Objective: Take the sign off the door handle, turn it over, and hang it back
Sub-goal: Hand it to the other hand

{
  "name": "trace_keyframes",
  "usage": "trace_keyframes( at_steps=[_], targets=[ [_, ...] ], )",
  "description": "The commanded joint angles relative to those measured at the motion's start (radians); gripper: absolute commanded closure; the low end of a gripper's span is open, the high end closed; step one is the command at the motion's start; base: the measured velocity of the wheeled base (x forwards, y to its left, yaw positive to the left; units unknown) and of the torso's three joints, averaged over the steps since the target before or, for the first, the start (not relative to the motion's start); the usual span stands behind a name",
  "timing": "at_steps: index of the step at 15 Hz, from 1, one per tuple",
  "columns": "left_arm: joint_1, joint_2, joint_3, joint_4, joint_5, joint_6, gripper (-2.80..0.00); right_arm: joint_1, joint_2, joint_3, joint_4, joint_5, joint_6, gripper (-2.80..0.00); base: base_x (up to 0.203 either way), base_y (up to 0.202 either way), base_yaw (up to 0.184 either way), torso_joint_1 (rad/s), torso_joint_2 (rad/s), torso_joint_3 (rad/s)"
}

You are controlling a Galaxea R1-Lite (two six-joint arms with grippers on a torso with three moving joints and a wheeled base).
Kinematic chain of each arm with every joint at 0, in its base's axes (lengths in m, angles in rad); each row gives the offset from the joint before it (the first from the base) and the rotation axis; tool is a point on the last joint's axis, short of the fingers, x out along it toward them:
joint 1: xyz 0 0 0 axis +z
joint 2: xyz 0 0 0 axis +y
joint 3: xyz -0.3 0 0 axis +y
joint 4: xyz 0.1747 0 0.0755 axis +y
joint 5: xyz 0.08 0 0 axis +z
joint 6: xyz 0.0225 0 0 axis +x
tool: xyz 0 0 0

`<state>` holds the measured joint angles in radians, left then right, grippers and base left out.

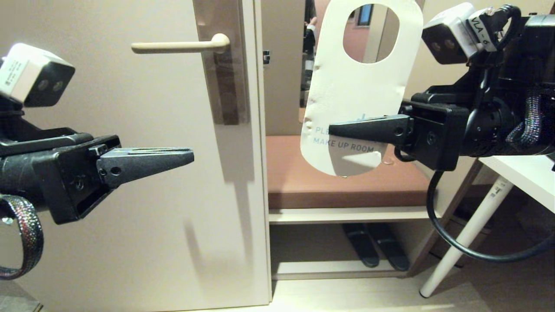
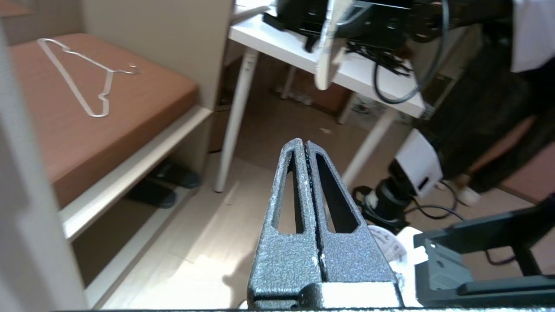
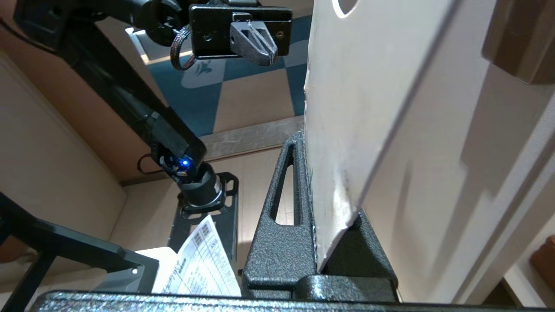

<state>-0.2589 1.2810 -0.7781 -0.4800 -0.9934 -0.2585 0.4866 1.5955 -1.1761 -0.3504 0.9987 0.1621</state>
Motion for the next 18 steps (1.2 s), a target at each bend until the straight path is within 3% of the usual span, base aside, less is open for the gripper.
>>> trace_keyframes(
  at_steps=[1, 4, 10, 18],
  targets=[
    [-0.02, 0.033, -0.007, -0.005, -0.019, -0.005, 0.0, 0.009, 0.025, -0.013, -0.002, 0.006, 0.0, 0.0, 0.0, 0.0, 0.0, 0.0, 0.0, 0.0],
    [-0.071, 0.065, -0.016, -0.006, -0.065, -0.004, 0.0, 0.023, 0.048, -0.028, -0.004, 0.008, 0.002, 0.0, 0.0, 0.0, 0.0, 0.0, 0.0, 0.0],
    [-0.098, 0.159, -0.072, -0.068, -0.127, -0.007, 0.0, 0.024, 0.063, -0.039, -0.004, 0.036, 0.004, 0.0, 0.0, 0.0, 0.0, 0.0, 0.0, 0.0],
    [-0.157, 0.212, -0.126, -0.067, -0.134, -0.023, 0.0, 0.048, 0.08, -0.063, -0.002, 0.067, 0.009, 0.0, 0.0, 0.0, 0.0, 0.0, 0.0, 0.0]
  ],
)
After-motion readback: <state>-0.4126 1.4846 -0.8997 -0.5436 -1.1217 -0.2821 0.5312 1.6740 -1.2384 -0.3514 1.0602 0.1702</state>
